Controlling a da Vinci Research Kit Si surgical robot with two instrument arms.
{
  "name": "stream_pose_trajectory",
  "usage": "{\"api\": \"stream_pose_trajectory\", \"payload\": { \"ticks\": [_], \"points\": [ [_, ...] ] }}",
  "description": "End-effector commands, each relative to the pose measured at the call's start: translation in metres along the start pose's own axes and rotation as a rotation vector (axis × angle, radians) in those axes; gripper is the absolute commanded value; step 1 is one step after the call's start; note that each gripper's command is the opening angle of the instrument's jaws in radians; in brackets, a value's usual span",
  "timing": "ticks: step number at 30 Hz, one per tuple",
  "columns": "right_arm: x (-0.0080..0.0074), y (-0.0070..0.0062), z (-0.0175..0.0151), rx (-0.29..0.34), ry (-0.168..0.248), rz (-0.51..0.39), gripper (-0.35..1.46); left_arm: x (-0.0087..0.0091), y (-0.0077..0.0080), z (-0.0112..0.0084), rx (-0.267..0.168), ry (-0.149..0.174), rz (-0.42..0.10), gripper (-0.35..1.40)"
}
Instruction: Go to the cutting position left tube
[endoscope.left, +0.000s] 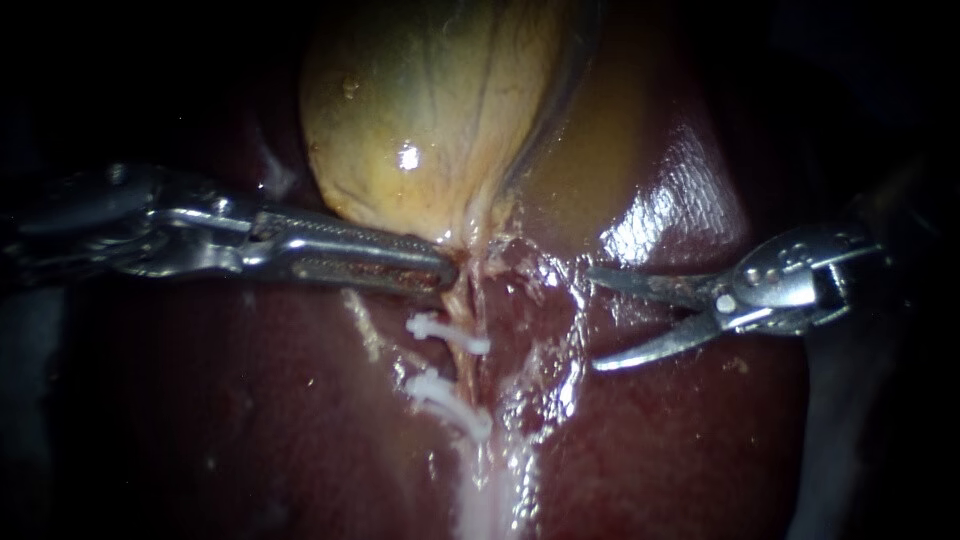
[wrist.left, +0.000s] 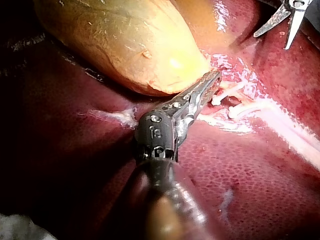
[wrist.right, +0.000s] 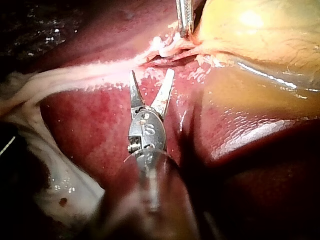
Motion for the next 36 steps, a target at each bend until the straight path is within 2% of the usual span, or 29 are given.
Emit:
{"api": "stream_pose_trajectory", "payload": {
  "ticks": [1, 4, 8, 13, 16, 26, 36],
  "points": [
    [0.0000, 0.0000, 0.0000, 0.000, 0.001, 0.000, 1.43, 0.0000, 0.0001, -0.0001, -0.001, 0.000, 0.000, -0.35],
    [0.0000, 0.0000, 0.0000, 0.000, 0.001, 0.001, 1.43, 0.0003, 0.0004, -0.0009, -0.005, -0.001, -0.001, -0.35],
    [0.0001, 0.0000, 0.0000, -0.001, 0.001, 0.001, 1.43, 0.0014, 0.0014, -0.0032, -0.004, -0.003, -0.009, -0.35],
    [0.0003, -0.0002, 0.0001, -0.002, 0.004, 0.002, 1.43, 0.0020, 0.0033, -0.0058, -0.001, 0.014, -0.021, -0.35],
    [0.0004, -0.0003, 0.0002, -0.002, 0.004, 0.002, 1.43, 0.0023, 0.0040, -0.0066, 0.002, 0.018, -0.018, -0.35],
    [0.0008, -0.0008, 0.0010, -0.007, 0.004, 0.002, 1.43, 0.0023, 0.0041, -0.0067, 0.001, 0.021, -0.018, -0.35],
    [-0.0001, -0.0021, 0.0049, 0.017, 0.016, -0.009, 1.43, 0.0023, 0.0041, -0.0066, 0.001, 0.021, -0.018, -0.35]
  ]
}}
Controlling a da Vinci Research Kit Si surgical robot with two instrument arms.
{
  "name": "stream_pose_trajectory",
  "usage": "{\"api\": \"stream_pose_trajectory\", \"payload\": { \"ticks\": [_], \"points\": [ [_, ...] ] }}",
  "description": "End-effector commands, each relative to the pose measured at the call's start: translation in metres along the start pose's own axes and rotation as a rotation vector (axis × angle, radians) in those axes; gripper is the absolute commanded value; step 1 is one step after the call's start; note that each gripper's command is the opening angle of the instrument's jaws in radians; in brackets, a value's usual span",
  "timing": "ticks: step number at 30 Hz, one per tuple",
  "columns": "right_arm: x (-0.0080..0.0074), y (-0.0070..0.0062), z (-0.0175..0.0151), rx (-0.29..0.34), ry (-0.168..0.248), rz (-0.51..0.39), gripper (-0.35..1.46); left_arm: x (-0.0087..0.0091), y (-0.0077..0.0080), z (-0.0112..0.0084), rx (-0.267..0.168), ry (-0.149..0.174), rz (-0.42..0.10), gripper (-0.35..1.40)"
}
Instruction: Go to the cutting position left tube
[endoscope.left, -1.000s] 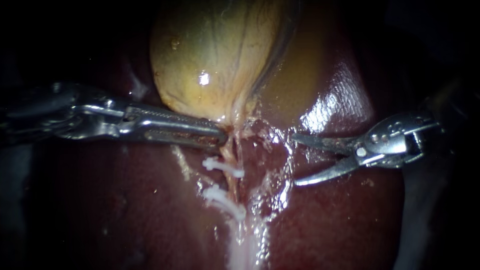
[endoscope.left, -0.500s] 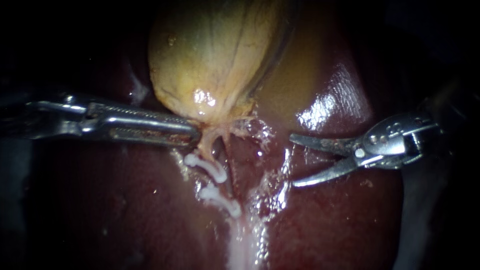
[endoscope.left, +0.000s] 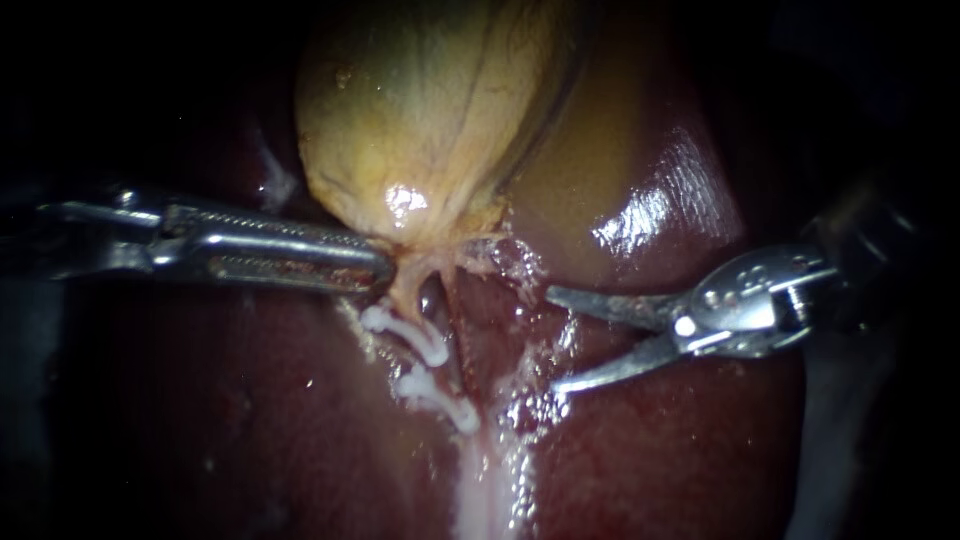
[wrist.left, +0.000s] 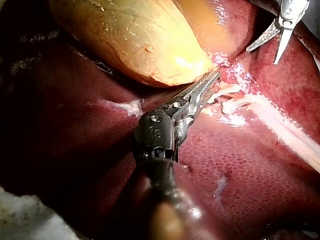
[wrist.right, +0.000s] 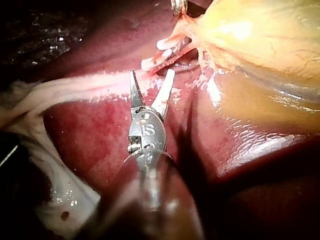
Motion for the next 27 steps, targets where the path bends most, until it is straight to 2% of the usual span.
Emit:
{"api": "stream_pose_trajectory", "payload": {
  "ticks": [1, 12, 21, 27],
  "points": [
    [-0.0002, -0.0001, 0.0006, 0.004, 0.001, -0.008, 1.43, 0.0000, 0.0000, 0.0000, 0.000, 0.000, 0.000, -0.35],
    [-0.0021, -0.0018, 0.0066, 0.037, -0.019, 0.004, 1.43, -0.0001, 0.0001, 0.0001, 0.001, 0.000, 0.000, -0.35],
    [-0.0031, -0.0014, 0.0087, 0.032, -0.024, 0.023, 1.43, 0.0000, 0.0003, 0.0001, 0.001, 0.000, 0.000, -0.35],
    [-0.0031, -0.0012, 0.0100, 0.028, -0.024, 0.030, 1.43, 0.0000, 0.0004, 0.0003, 0.002, 0.000, 0.001, -0.35]
  ]
}}
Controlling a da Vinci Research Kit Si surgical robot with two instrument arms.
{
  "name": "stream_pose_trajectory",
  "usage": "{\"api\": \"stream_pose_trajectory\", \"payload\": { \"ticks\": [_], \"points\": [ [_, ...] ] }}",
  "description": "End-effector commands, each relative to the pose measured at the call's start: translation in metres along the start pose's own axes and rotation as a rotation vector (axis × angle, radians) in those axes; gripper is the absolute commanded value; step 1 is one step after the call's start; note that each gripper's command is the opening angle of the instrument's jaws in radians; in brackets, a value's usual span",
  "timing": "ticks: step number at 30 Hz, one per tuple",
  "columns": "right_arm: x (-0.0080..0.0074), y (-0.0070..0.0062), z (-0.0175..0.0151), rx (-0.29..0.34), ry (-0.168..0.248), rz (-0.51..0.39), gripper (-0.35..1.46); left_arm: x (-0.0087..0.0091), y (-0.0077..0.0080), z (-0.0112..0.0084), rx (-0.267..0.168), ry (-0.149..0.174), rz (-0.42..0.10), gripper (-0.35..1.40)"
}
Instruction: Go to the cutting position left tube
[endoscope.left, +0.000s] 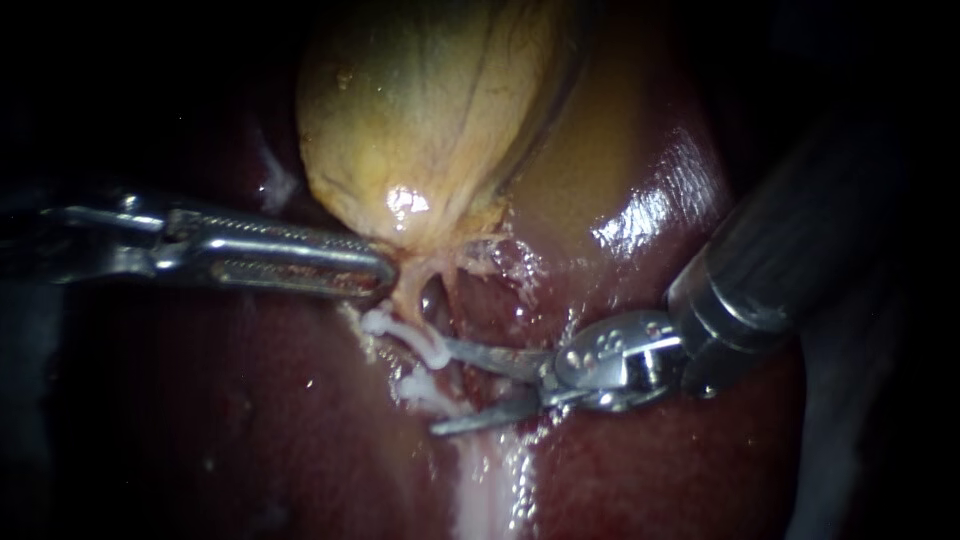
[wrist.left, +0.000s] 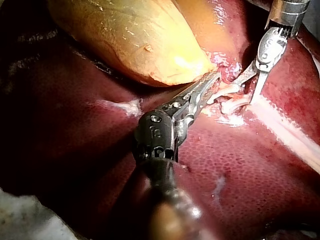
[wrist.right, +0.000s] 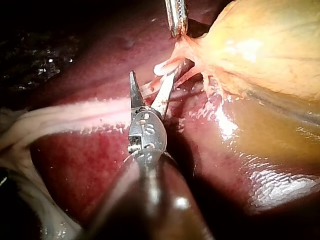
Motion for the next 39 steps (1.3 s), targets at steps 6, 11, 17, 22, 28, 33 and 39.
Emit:
{"api": "stream_pose_trajectory", "payload": {
  "ticks": [6, 11, 17, 22, 28, 33, 39],
  "points": [
    [0.0007, 0.0001, 0.0016, -0.001, -0.002, 0.003, 1.43, 0.0000, 0.0001, 0.0001, 0.001, 0.000, 0.000, -0.35],
    [0.0011, 0.0002, 0.0027, 0.011, 0.028, 0.022, 1.43, 0.0000, 0.0002, 0.0001, 0.001, 0.000, 0.000, -0.35],
    [0.0016, 0.0005, 0.0038, 0.017, 0.056, 0.043, 1.43, -0.0001, 0.0002, 0.0002, 0.002, 0.000, 0.000, -0.35],
    [0.0020, 0.0009, 0.0049, 0.011, 0.083, 0.051, 1.43, -0.0001, 0.0002, 0.0003, 0.002, 0.001, 0.001, -0.35],
    [0.0024, 0.0012, 0.0056, 0.015, 0.099, 0.061, 1.43, -0.0001, 0.0002, 0.0003, 0.002, 0.001, 0.001, -0.35],
    [0.0025, 0.0013, 0.0060, 0.023, 0.106, 0.067, 1.43, -0.0001, 0.0002, 0.0003, 0.002, 0.001, 0.001, -0.35],
    [0.0026, 0.0013, 0.0064, 0.027, 0.113, 0.072, 1.43, -0.0001, 0.0002, 0.0004, 0.002, 0.001, 0.001, -0.35]
  ]
}}
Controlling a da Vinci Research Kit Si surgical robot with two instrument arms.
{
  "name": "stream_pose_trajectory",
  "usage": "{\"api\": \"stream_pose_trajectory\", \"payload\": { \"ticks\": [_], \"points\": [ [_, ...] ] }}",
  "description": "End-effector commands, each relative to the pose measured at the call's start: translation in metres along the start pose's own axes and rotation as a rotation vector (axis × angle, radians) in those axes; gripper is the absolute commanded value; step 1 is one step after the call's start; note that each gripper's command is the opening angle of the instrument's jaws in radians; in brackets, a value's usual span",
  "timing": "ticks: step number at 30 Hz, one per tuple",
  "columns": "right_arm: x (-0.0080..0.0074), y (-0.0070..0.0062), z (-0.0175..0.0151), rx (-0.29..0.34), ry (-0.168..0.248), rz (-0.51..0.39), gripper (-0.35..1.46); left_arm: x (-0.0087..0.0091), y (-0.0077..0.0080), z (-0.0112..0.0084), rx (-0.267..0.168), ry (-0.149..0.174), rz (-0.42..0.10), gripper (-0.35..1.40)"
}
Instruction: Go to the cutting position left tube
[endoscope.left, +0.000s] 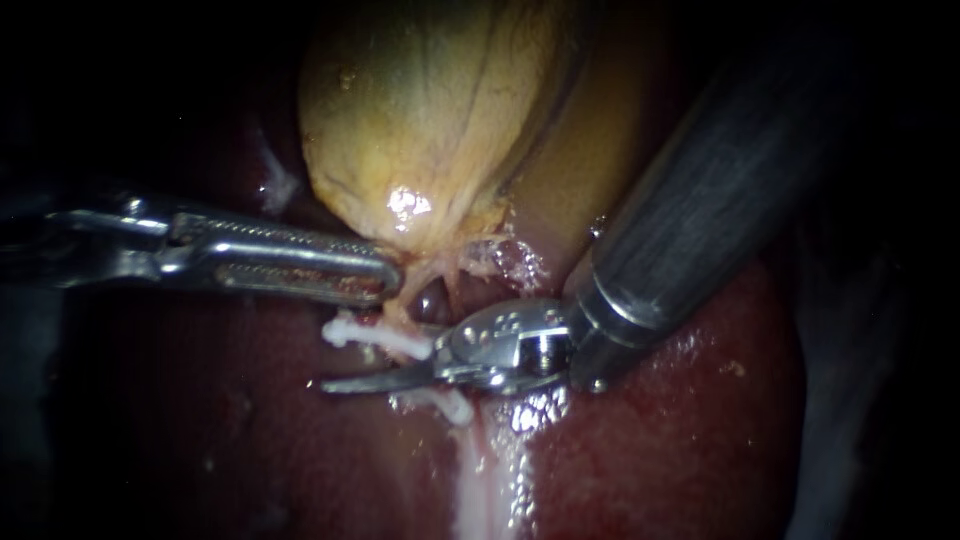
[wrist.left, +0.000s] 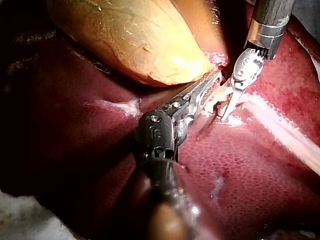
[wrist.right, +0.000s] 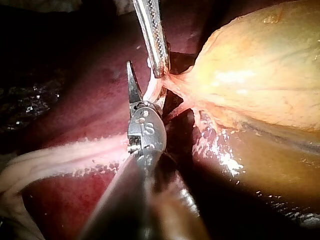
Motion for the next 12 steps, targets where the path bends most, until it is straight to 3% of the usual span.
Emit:
{"api": "stream_pose_trajectory", "payload": {
  "ticks": [1, 12],
  "points": [
    [0.0000, 0.0000, 0.0000, 0.002, 0.000, -0.002, 1.43, 0.0000, 0.0000, 0.0000, 0.000, 0.000, 0.000, -0.35],
    [-0.0001, -0.0001, 0.0002, 0.004, 0.000, -0.004, 1.43, 0.0000, 0.0000, 0.0000, 0.000, 0.000, 0.000, -0.35]
  ]
}}
